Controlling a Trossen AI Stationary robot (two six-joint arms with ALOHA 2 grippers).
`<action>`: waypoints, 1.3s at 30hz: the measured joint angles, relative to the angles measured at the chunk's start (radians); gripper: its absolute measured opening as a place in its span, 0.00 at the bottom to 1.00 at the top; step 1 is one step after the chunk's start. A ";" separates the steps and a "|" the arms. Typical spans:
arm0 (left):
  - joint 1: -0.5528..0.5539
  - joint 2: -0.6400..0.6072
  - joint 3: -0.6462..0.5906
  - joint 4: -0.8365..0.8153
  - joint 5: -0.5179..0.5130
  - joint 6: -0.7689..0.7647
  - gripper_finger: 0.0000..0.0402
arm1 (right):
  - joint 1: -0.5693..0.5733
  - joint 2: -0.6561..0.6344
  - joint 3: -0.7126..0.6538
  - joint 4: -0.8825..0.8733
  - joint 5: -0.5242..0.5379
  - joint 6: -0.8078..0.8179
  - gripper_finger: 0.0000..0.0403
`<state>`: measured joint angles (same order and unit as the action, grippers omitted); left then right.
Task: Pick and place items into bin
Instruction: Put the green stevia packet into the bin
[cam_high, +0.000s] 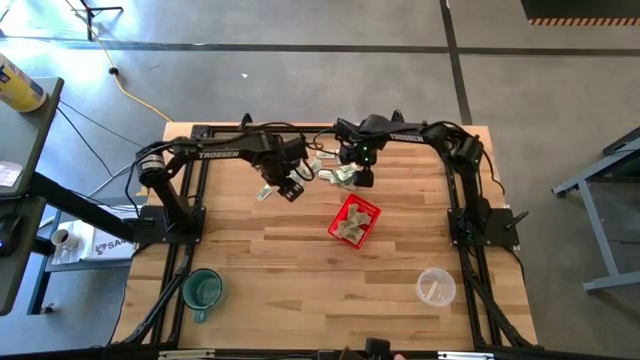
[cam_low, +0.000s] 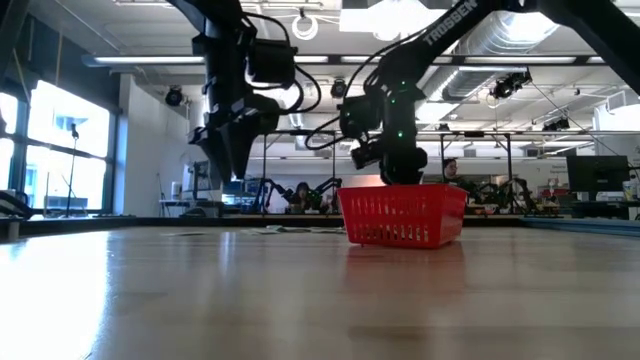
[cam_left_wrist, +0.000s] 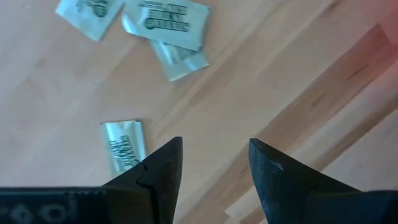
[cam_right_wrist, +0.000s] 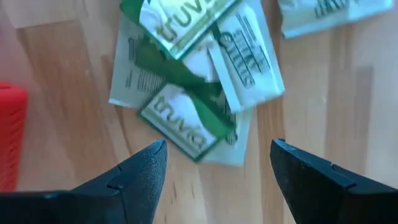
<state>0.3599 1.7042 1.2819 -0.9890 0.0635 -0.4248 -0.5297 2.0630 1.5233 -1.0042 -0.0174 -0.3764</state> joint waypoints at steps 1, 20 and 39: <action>-0.007 0.000 0.000 0.003 0.000 -0.001 0.54 | 0.004 0.010 0.000 0.005 0.000 -0.010 0.69; -0.027 0.000 0.000 0.050 -0.030 0.023 0.54 | 0.036 0.088 0.003 0.011 0.033 0.009 0.30; -0.026 -0.003 0.000 0.039 -0.078 0.208 0.54 | 0.158 -0.093 0.247 -0.360 -0.339 0.327 0.06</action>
<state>0.3336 1.7008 1.2819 -0.9498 -0.0148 -0.2171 -0.3712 1.9697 1.7700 -1.3641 -0.3563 -0.0492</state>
